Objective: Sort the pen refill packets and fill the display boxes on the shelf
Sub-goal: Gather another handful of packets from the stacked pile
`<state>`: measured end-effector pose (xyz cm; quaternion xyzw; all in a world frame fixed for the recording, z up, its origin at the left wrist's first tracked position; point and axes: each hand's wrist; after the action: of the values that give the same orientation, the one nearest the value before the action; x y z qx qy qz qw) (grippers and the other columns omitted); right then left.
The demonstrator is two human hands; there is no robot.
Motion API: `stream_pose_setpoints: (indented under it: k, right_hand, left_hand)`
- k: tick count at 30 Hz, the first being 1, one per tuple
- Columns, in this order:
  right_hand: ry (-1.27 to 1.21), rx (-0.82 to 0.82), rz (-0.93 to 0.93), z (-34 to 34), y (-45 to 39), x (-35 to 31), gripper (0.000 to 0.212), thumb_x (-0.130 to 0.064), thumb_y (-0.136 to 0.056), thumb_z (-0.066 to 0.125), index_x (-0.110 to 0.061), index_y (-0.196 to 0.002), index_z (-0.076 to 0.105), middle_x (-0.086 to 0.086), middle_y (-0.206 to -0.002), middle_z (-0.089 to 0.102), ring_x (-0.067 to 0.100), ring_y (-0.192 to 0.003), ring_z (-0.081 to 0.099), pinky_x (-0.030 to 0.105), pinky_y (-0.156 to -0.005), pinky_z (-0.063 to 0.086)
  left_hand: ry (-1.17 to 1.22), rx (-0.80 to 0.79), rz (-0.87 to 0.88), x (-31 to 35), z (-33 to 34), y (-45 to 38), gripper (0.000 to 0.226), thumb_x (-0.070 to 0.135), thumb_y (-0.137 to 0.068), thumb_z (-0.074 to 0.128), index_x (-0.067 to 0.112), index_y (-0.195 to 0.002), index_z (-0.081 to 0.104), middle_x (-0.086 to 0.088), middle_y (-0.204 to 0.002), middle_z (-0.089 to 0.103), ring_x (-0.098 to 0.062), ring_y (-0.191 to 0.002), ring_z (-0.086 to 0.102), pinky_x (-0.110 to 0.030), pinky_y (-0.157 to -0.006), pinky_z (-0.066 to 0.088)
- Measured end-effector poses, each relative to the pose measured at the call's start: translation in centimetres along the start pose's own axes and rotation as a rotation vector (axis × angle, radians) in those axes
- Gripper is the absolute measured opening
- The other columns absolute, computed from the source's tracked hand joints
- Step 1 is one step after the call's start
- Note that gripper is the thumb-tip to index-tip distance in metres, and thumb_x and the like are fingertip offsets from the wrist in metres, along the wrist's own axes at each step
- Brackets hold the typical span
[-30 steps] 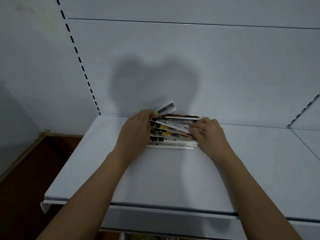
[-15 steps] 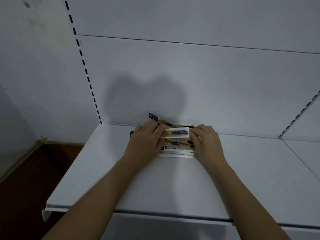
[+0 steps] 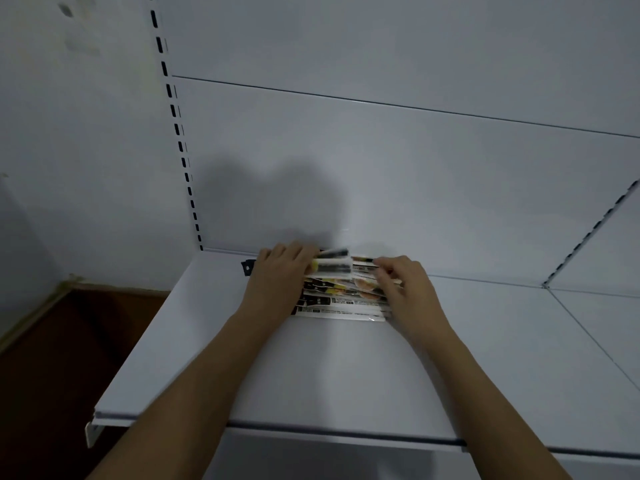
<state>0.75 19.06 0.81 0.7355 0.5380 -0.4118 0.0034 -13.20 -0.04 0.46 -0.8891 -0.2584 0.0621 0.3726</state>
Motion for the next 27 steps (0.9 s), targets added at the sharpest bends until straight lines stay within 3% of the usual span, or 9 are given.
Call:
stream_pose_setpoints:
  k: [2, 5, 9, 14, 17, 20, 22, 24, 27]
  right_hand:
    - [0.179, -0.058, -0.015, 0.9, 0.3, 0.9, 0.023, -0.033, -0.092, 0.067, -0.023, -0.112, 0.072, -0.006, -0.106, 0.063, 0.018, -0.103, 0.051, 0.039, -0.087, 0.044]
    - [0.188, -0.023, -0.038, 1.4, 0.2, 0.7, 0.018, -0.032, -0.088, 0.072, -0.022, -0.102, 0.077, -0.007, -0.098, 0.063, 0.017, -0.095, 0.051, 0.04, -0.081, 0.044]
    - [0.216, 0.132, -0.107, 0.8, 0.2, -0.1, 0.016, -0.027, -0.094, 0.06, -0.021, -0.094, 0.075, -0.005, -0.09, 0.065, 0.018, -0.084, 0.053, 0.037, -0.075, 0.044]
    - [0.134, 0.168, -0.154, 1.2, 1.4, -2.0, 0.019, -0.014, -0.09, 0.054, -0.026, -0.095, 0.068, -0.022, -0.086, 0.06, 0.009, -0.081, 0.051, 0.024, -0.071, 0.042]
    - [-0.052, 0.058, -0.169, 2.0, 1.9, -2.9, 0.031, -0.002, -0.082, 0.067, -0.028, -0.099, 0.074, -0.016, -0.095, 0.07, 0.009, -0.089, 0.064, 0.027, -0.078, 0.05]
    - [-0.414, 0.077, 0.037, 2.5, 2.0, -4.2, 0.025, -0.009, -0.1, 0.053, -0.026, -0.096, 0.071, -0.012, -0.098, 0.072, 0.011, -0.094, 0.067, 0.029, -0.08, 0.05]
    - [-0.608, 0.194, 0.108, 2.3, 2.1, -3.7, 0.027, -0.016, -0.105, 0.041, -0.017, -0.103, 0.068, 0.0, -0.104, 0.07, 0.022, -0.099, 0.065, 0.04, -0.084, 0.052]
    - [-0.46, 0.271, 0.17, 1.7, 2.0, -2.2, 0.026, -0.015, -0.106, 0.04, -0.019, -0.108, 0.066, -0.001, -0.108, 0.066, 0.022, -0.103, 0.062, 0.037, -0.09, 0.05]
    - [0.036, 0.176, 0.164, 1.9, 1.6, 0.1, 0.028, -0.009, -0.1, 0.049, -0.02, -0.122, 0.064, -0.005, -0.12, 0.061, 0.018, -0.114, 0.053, 0.018, -0.093, 0.037]
  left_hand:
    - [0.047, -0.088, -0.047, 0.3, -0.2, -0.5, 0.03, -0.003, -0.077, 0.065, 0.007, -0.104, 0.063, -0.01, -0.086, 0.064, -0.032, -0.068, 0.06, -0.038, -0.062, 0.045]
    - [0.115, -0.137, -0.016, 0.9, -0.4, -1.5, 0.026, 0.021, -0.082, 0.075, 0.008, -0.101, 0.062, -0.007, -0.081, 0.065, -0.026, -0.062, 0.06, -0.03, -0.055, 0.038]
    - [0.139, -0.035, 0.08, 0.2, -0.4, -2.0, 0.012, 0.022, -0.085, 0.059, 0.011, -0.089, 0.062, -0.002, -0.06, 0.058, -0.025, -0.048, 0.055, -0.029, -0.044, 0.04]
    - [0.101, 0.082, 0.145, 0.4, -0.3, -1.1, 0.035, 0.034, -0.08, 0.054, 0.017, -0.109, 0.067, -0.004, -0.094, 0.058, -0.024, -0.08, 0.053, -0.034, -0.063, 0.046]
    - [0.116, -0.074, 0.274, 1.1, 0.2, -0.9, 0.048, 0.056, -0.077, 0.056, 0.022, -0.109, 0.068, 0.002, -0.094, 0.063, -0.023, -0.084, 0.052, -0.035, -0.071, 0.044]
    - [0.086, -0.161, 0.273, 0.8, 0.9, -0.4, 0.038, 0.033, -0.069, 0.082, 0.023, -0.103, 0.071, 0.007, -0.087, 0.069, -0.023, -0.08, 0.06, -0.033, -0.073, 0.038]
    - [0.116, -0.186, 0.171, 0.2, 0.8, -0.4, 0.036, 0.017, -0.072, 0.082, 0.022, -0.106, 0.07, 0.004, -0.093, 0.071, -0.026, -0.084, 0.063, -0.035, -0.077, 0.035]
    - [0.127, -0.187, 0.076, -0.3, 0.6, -0.6, 0.033, 0.008, -0.083, 0.07, 0.018, -0.114, 0.067, -0.002, -0.099, 0.069, -0.031, -0.09, 0.063, -0.039, -0.081, 0.038]
    - [0.11, -0.211, 0.004, -0.8, 0.4, -0.6, 0.036, 0.005, -0.091, 0.059, 0.02, -0.124, 0.062, -0.003, -0.103, 0.063, -0.029, -0.096, 0.06, -0.041, -0.084, 0.038]
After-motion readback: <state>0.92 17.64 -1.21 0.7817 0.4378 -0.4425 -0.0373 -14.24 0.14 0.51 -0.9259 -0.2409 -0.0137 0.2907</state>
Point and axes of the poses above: each hand's wrist, its own y-axis away from the middle knuckle, its own z-axis out of the palm, x = y × z
